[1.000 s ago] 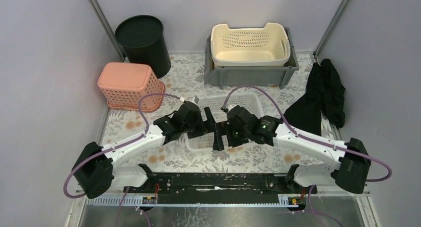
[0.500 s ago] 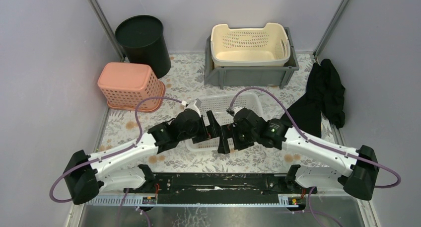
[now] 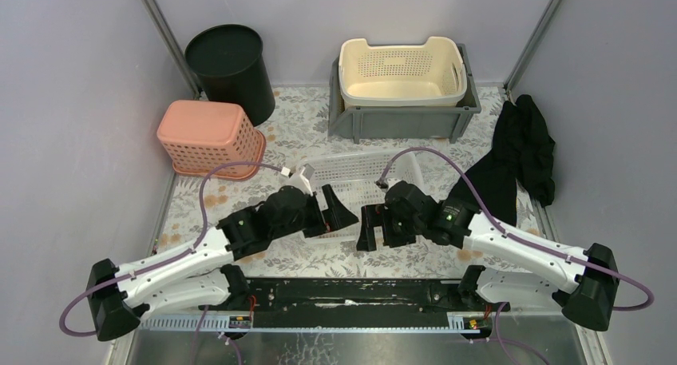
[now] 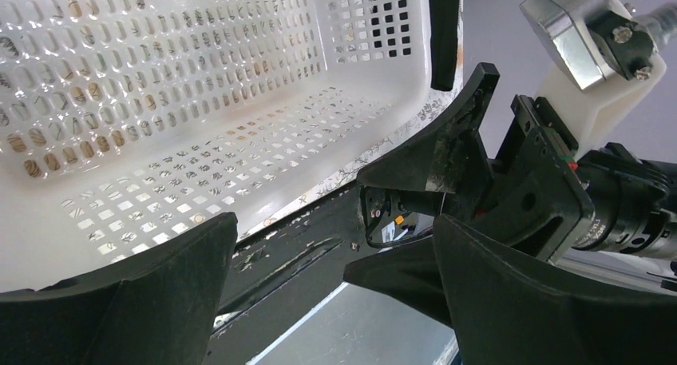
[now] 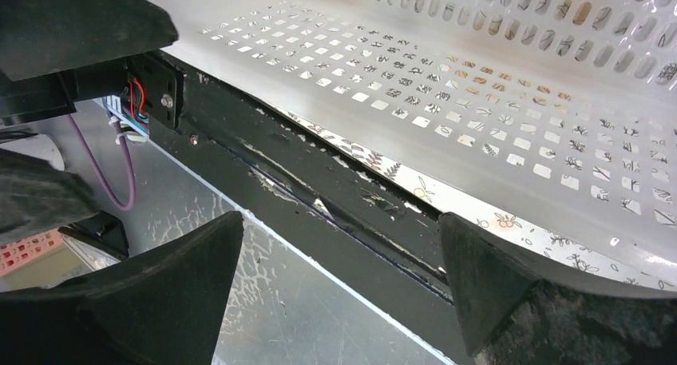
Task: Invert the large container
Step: Turn the container upside down at the center of the board.
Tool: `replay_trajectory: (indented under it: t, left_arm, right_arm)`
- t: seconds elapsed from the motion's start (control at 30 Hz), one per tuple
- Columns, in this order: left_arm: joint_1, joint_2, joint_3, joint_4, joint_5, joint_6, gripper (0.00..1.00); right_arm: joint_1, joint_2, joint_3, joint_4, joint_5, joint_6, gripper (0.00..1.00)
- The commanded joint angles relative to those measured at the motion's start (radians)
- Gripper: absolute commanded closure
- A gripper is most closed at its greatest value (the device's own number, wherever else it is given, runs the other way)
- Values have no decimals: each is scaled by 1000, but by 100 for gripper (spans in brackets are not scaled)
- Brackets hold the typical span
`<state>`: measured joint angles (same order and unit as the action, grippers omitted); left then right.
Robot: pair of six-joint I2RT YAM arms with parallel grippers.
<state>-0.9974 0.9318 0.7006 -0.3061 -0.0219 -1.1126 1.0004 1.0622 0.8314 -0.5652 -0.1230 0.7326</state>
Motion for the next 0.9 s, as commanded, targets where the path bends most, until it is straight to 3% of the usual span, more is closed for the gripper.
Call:
replay_trajectory:
  t: [0.0, 0.43, 0.87]
  left_arm:
    - [-12, -54, -31, -34, -38, -15, 0]
    - [-26, -112, -32, -45, -46, 2, 0]
    - [-41, 47, 56, -48, 4, 98, 0]
  right_arm:
    - [1, -11, -8, 4, -11, 39, 1]
    - [0, 3, 17, -2, -32, 83, 1]
    - [1, 46, 70, 5, -2, 48, 1]
